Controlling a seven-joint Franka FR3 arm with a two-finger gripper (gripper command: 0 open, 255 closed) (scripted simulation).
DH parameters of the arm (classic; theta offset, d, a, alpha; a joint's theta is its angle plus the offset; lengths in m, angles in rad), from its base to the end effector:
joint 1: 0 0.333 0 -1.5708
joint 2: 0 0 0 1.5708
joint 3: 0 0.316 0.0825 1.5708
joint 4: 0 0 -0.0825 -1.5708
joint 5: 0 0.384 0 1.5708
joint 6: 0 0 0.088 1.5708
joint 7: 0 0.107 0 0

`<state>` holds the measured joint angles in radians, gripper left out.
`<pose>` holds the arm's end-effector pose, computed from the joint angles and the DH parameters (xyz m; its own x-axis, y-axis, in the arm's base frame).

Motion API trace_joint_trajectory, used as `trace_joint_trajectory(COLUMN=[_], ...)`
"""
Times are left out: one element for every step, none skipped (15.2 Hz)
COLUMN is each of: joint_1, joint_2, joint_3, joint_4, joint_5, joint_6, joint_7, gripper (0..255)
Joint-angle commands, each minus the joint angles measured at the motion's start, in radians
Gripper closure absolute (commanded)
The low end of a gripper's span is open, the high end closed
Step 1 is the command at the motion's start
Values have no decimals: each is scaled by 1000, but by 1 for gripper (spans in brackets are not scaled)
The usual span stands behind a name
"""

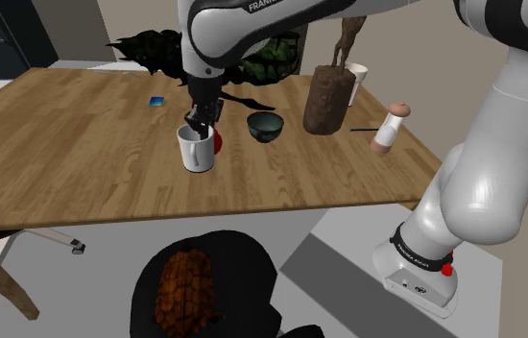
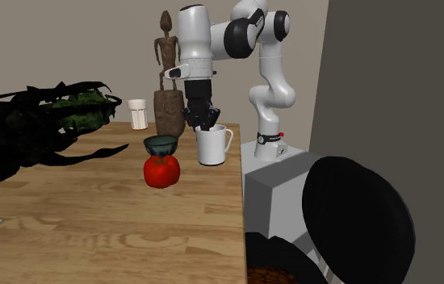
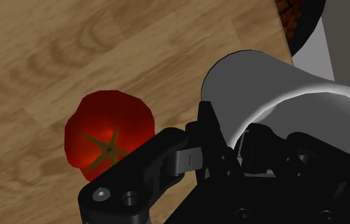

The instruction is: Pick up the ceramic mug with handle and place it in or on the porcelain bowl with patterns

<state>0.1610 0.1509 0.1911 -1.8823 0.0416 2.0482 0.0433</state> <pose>0.5628 0.2048 0.4316 0.9590 0.2832 0.0139 0.2835 -0.9567 -0.0665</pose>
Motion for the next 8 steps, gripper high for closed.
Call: trace_joint_trajectory(joint_1=[-1,-1,-2,-2,-2,-2,-2,-2], joint_2=[-10,-14,-17,-20,-23,-26,-28,-31], joint_3=[0,0,0,0,0,0,0,0], joint_4=[16,25,35,44,54,64,74,85], joint_5=[2,2,3,3,3,4,4,4], joint_6=[-26,-39,-51,-64,-77,-90,-102,-115], joint_7=[-1,-1,-1,0,0,0,1,1], gripper=[255,255,255,255,255,255,255,255])
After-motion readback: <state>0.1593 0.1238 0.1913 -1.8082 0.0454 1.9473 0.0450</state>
